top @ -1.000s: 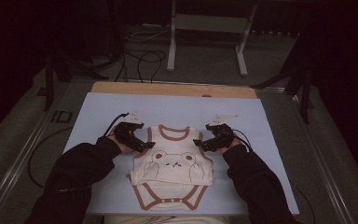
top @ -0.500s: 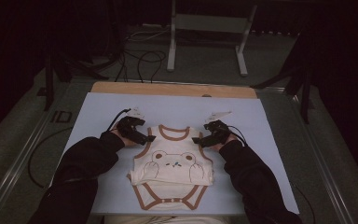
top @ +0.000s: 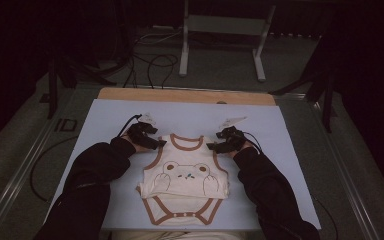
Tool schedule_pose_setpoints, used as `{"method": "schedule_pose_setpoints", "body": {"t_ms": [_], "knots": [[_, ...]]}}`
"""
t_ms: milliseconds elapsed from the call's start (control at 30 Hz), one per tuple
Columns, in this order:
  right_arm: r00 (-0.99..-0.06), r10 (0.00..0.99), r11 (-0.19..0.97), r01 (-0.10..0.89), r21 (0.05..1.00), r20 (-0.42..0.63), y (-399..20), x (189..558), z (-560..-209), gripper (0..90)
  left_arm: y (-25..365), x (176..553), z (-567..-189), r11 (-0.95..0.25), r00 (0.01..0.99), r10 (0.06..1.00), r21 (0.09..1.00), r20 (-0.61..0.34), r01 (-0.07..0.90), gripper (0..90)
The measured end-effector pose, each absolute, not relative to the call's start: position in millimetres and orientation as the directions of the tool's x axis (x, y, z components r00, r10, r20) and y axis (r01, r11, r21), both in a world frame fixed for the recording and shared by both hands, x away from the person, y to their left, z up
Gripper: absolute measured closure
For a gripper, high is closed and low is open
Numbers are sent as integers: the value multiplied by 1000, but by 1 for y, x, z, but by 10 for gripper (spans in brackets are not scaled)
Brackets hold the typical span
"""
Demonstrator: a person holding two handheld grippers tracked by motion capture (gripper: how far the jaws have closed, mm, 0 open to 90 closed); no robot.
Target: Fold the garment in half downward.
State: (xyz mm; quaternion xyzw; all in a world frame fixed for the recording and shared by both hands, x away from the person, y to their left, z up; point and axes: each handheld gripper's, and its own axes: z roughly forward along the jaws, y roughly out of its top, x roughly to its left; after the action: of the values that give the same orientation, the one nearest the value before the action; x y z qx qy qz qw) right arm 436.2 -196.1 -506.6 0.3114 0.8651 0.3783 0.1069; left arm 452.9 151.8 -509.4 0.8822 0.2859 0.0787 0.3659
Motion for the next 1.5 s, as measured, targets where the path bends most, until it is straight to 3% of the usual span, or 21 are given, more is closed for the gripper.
{"method": "schedule_pose_setpoints", "body": {"t_ms": [200, 733, 1133, 1333, 1500], "knots": [[-776, 628, 524, 474, 707, 55, -197, 441, -510, 385, 146, 454, -513, -590, 831, 550, 668, -79, 453, 331], [-755, 655, 555, 501, 664, 22, -194, 446, -520, 483, 135, 459, -518, -616, 828, 559, 644, -50, 454, 550], [-774, 632, 577, 493, 651, 26, -186, 440, -517, 722, 131, 455, -516, -621, 842, 531, 629, -101, 467, 811], [-781, 624, 591, 498, 635, 32, -183, 440, -515, 807, 131, 456, -516, -618, 841, 527, 625, -121, 477, 859], [-784, 620, 597, 492, 633, 24, -181, 440, -515, 821, 132, 456, -517, -608, 839, 527, 629, -136, 484, 873]]}}
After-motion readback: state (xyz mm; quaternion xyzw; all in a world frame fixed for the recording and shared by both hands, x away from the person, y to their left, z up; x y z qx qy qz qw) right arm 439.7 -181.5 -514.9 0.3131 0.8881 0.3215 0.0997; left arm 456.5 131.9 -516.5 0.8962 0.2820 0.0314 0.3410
